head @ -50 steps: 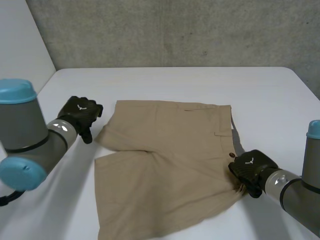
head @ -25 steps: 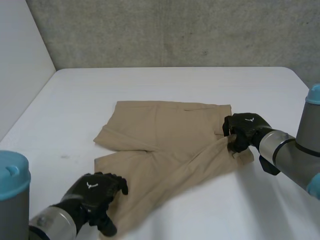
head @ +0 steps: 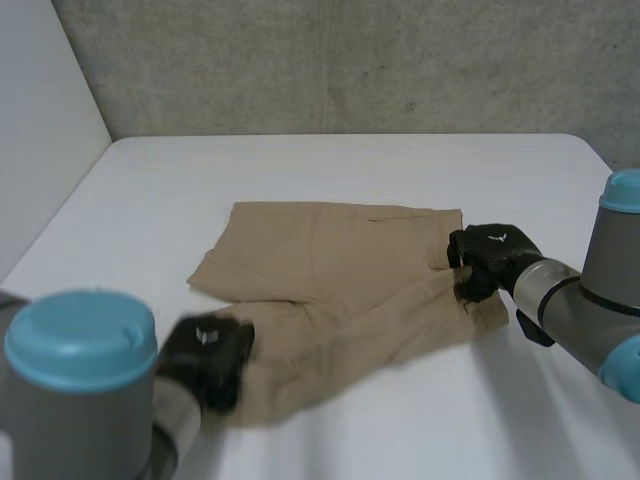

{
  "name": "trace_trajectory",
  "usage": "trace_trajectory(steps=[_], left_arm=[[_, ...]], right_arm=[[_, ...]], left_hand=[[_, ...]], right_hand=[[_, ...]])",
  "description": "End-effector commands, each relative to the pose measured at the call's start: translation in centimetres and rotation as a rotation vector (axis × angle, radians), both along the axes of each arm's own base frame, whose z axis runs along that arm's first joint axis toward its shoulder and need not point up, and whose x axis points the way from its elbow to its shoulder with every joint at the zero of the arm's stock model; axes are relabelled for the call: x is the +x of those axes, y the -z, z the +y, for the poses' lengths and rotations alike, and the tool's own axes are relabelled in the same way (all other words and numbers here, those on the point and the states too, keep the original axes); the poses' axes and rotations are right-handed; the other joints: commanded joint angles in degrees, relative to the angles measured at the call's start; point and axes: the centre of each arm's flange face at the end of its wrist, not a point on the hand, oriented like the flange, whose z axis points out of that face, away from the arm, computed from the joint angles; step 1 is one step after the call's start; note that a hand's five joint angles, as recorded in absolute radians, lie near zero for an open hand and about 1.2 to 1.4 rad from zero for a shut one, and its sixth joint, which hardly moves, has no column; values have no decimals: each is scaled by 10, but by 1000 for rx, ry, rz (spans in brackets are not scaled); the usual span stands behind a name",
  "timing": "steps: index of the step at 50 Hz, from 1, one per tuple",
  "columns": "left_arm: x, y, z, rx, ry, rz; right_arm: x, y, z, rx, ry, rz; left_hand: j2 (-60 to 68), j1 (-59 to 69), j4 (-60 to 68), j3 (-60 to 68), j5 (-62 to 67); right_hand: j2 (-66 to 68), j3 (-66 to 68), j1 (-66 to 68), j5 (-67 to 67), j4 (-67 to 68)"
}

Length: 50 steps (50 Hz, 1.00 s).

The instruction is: Fold the shorts.

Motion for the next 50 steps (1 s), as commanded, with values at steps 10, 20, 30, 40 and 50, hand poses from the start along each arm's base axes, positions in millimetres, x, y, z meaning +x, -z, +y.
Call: trace_trajectory(steps=[10,20,30,40,50], left_arm=[[-60,-45,-222,-641,-70,-73],[-92,24,-269,-728,64,-14],[-94,59,-264,-736,79,2],[-67,-14,-217,-711,38,49],[-33,-6,-149,-443,13,198]], right_arm=[[33,-37,-81,-448,44,45],[63,15,-139,-680,13,141],[68,34,-149,-684,-3,138],[43,-33,-93,-551,25,17],[23,13,-45,-173,12,77]], left_hand=[[116,145,118,121,142],[116,145,118,121,142],[-584,-555,-582,-579,-558],[-584,-555,-582,-579,-558],[-580,-551,-578,-575,-554]], right_hand=[[124,119,239,142,117],[124,119,239,142,117],[-576,-581,-461,-558,-583],[-576,-581,-461,-558,-583],[-442,-447,-327,-424,-449]])
